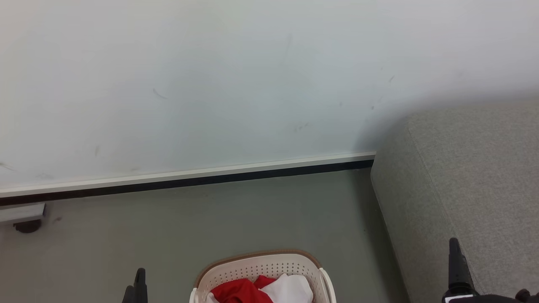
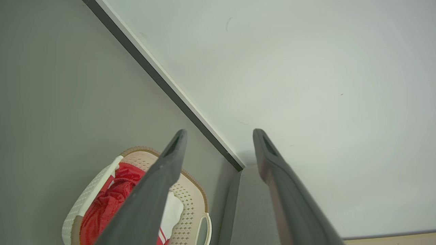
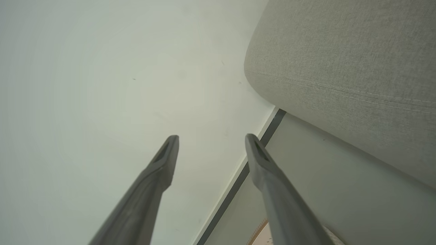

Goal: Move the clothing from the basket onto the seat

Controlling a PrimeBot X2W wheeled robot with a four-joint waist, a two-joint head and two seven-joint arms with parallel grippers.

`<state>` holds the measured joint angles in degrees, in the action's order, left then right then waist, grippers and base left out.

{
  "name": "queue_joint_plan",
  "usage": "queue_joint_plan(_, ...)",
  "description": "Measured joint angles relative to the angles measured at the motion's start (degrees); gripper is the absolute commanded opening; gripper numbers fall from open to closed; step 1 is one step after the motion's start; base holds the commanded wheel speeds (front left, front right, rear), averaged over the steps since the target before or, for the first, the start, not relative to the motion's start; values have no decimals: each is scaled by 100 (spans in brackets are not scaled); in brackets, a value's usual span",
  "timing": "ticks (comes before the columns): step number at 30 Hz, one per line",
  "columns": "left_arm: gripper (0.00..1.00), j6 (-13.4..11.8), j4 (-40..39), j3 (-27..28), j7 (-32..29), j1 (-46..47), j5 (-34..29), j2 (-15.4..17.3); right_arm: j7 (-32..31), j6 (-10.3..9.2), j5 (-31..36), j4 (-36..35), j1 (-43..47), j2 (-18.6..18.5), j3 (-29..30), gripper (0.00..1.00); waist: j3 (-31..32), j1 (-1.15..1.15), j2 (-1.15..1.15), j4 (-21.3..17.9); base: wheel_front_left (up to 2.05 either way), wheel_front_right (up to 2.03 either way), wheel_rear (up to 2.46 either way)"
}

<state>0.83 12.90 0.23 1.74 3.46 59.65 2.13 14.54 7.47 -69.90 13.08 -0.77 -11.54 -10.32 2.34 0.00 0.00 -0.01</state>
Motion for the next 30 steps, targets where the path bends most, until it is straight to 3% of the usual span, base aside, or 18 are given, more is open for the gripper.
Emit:
queue_joint_plan(13,100,-93,75,-79,272,-82,-1337,23,-325,0,1608,-23,2,177,40,100,64,0,0,7,0,0,0)
queue_joint_plan(30,100,-82,111,-144,586,-82,-2693,113,-706,0,3162,-73,21,377,25,100,163,0,0,-4,0,0,0)
